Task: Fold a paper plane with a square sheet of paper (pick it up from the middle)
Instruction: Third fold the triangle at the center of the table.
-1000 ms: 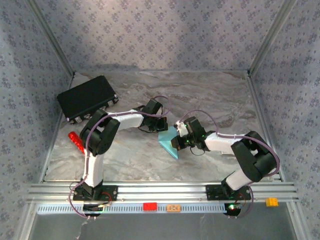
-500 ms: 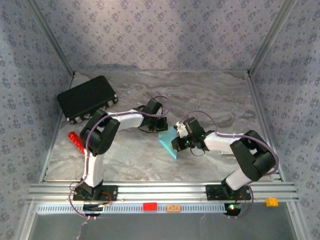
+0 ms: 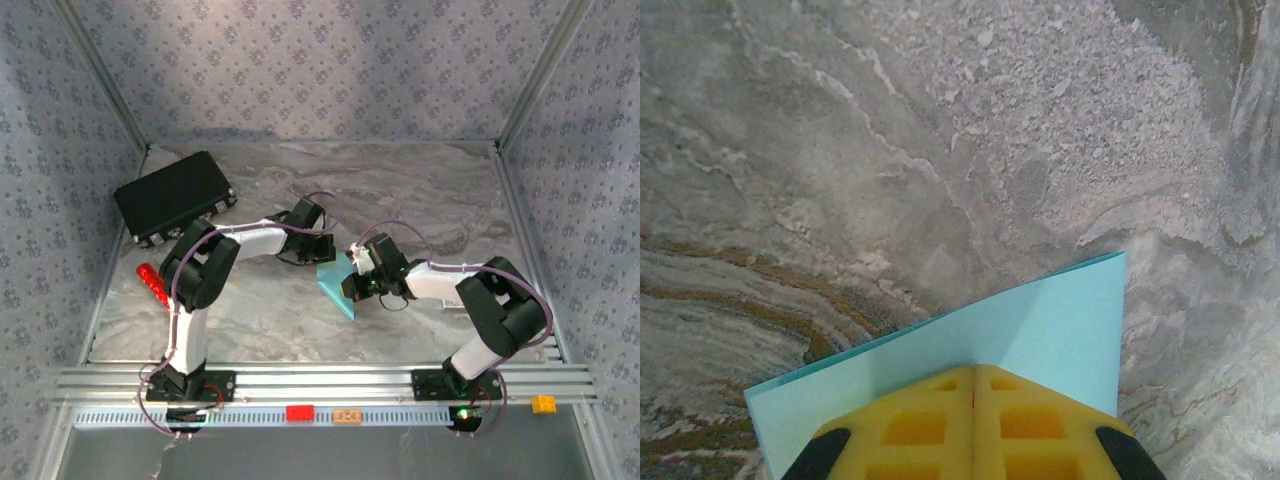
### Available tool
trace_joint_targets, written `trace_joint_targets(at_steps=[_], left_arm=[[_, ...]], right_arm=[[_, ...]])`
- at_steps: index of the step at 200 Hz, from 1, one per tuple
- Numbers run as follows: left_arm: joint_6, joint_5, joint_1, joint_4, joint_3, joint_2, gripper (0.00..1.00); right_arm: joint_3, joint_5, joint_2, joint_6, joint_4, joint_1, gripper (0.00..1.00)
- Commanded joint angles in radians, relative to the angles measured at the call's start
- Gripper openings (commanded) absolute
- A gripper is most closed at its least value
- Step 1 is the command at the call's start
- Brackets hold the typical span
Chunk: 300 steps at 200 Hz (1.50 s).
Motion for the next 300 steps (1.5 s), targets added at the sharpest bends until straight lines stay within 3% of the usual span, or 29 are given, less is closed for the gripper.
trace_joint_targets(at_steps=[1, 189, 236, 271, 300], left_arm=[[0.003, -0.029, -0.005, -0.054, -0.017, 0.029, 0.05], [0.009, -0.036, -0.004, -0.053, -0.010, 0.018, 0.05], [0.044, -0.046, 0.002, -0.070, 0.041, -0.015, 0.11], [0.058, -0.092, 0.009, -0.105, 0.080, -0.076, 0.25], [-0.007, -0.093, 0.008, -0.022, -0.031, -0.184, 0.21]], right_arm=[[0.018, 0.011, 0.005, -0.002, -0.032, 0.007, 0.05], [0.004, 0.055, 0.028, 0.012, -0.037, 0.015, 0.05], [0.000, 0.050, 0.031, 0.018, -0.029, 0.011, 0.05], [-0.002, 0.036, 0.037, 0.025, -0.014, 0.006, 0.05], [-0.006, 0.031, 0.036, 0.028, -0.003, -0.002, 0.05]])
